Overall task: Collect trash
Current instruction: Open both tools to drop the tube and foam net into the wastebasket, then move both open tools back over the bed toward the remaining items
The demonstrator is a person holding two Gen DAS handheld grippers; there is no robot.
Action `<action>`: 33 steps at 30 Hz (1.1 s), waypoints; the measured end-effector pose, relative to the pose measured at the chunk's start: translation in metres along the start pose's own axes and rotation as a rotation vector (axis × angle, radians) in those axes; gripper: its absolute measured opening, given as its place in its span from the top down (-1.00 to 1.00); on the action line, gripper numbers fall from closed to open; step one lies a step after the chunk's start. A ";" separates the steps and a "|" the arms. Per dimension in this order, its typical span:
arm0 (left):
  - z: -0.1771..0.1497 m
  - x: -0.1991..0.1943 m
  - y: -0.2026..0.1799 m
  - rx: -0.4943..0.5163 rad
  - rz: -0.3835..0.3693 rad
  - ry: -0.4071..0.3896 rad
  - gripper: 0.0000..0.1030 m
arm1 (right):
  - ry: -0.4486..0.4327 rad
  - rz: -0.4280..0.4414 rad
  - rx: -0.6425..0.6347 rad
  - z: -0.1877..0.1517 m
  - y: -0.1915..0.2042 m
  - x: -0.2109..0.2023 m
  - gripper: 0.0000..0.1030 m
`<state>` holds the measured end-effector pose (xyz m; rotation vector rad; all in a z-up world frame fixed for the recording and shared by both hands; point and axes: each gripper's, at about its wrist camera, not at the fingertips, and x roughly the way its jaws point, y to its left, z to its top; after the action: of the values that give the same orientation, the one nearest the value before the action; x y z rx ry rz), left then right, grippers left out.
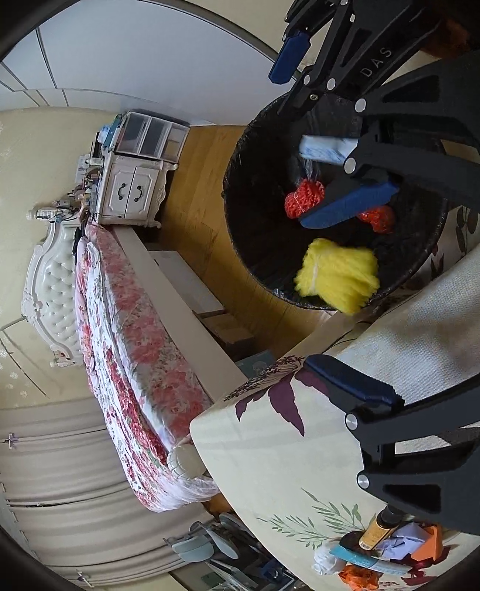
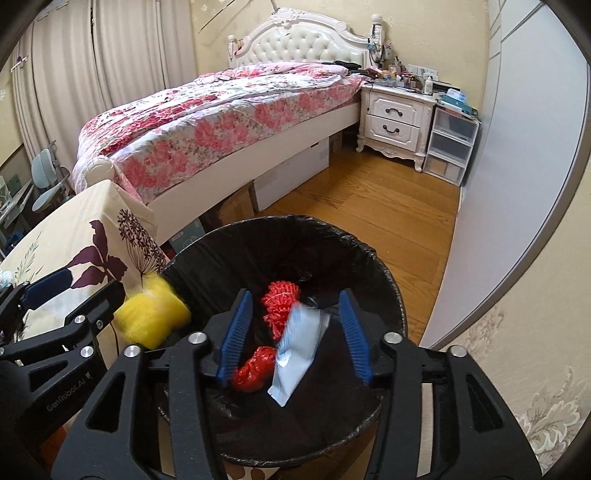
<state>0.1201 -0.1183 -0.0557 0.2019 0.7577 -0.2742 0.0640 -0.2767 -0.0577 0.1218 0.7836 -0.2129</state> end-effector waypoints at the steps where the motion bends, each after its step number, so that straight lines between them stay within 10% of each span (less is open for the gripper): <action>1: 0.000 0.000 0.000 -0.001 0.001 -0.002 -0.45 | -0.001 -0.007 0.003 0.000 -0.001 0.000 -0.01; 17: -0.005 -0.045 0.045 -0.077 0.074 -0.049 -0.62 | -0.026 0.028 0.022 -0.002 0.011 -0.028 -0.40; 33: -0.056 -0.098 0.151 -0.227 0.266 -0.034 -0.63 | -0.004 0.192 -0.136 -0.015 0.118 -0.047 -0.43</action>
<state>0.0637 0.0567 -0.0145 0.0812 0.7134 0.0614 0.0486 -0.1522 -0.0313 0.0675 0.7748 0.0223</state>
